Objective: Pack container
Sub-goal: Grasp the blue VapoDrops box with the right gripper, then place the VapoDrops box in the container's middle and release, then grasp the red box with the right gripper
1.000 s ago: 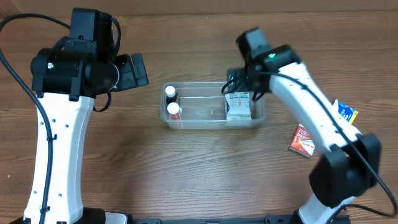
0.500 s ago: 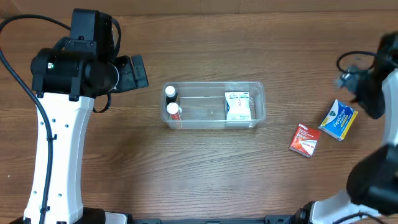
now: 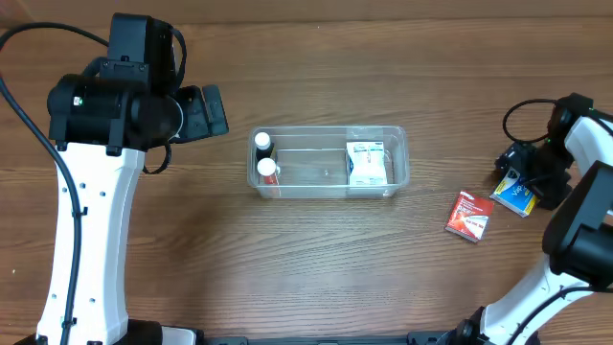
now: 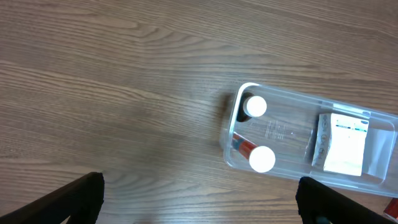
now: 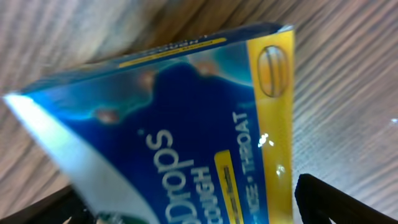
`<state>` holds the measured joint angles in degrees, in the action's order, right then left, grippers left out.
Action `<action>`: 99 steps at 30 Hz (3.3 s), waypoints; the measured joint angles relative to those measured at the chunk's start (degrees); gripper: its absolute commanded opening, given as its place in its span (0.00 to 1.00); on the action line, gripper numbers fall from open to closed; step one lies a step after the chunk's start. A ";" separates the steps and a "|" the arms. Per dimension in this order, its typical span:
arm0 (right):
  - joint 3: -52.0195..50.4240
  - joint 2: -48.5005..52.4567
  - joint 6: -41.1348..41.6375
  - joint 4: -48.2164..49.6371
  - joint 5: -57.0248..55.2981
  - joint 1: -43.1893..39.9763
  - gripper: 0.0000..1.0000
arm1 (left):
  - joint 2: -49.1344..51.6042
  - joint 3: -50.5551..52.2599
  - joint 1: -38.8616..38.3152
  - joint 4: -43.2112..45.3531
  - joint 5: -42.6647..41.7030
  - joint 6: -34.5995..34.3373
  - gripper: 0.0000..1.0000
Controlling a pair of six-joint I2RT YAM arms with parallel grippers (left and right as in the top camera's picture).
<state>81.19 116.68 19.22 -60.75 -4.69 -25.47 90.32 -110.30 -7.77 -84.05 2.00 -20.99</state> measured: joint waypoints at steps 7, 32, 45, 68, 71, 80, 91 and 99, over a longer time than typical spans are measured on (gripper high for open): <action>0.02 1.29 -1.05 0.13 0.26 -0.04 0.79 | 0.00 0.00 0.00 0.00 0.00 0.00 1.00; 7.63 -30.12 -3.65 -5.55 10.25 30.12 0.72 | 0.00 0.00 0.00 -0.17 0.17 0.00 1.00; 7.63 -13.77 6.10 2.95 11.26 57.77 0.73 | 0.00 0.00 0.00 -0.20 0.17 0.00 1.00; 7.63 -3.30 7.76 4.02 10.21 57.88 1.00 | 0.00 0.00 0.00 -0.20 0.17 0.00 1.00; 7.87 -3.58 7.76 1.92 9.62 57.88 1.00 | 0.00 0.00 0.00 -0.22 0.17 0.00 1.00; 19.43 -30.21 10.27 -13.94 -2.25 38.18 1.00 | 0.00 0.00 0.00 -0.70 0.17 0.00 1.00; -12.24 -27.12 5.16 -4.87 -2.51 18.71 1.00 | 0.00 0.00 0.00 -0.63 0.17 0.00 1.00; -26.77 -24.94 0.44 9.55 -1.40 18.71 1.00 | 0.00 0.00 0.00 -0.68 0.17 0.00 1.00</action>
<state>54.41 91.74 19.66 -51.20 -6.09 -6.76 90.32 -110.30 -7.77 -84.73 2.17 -20.99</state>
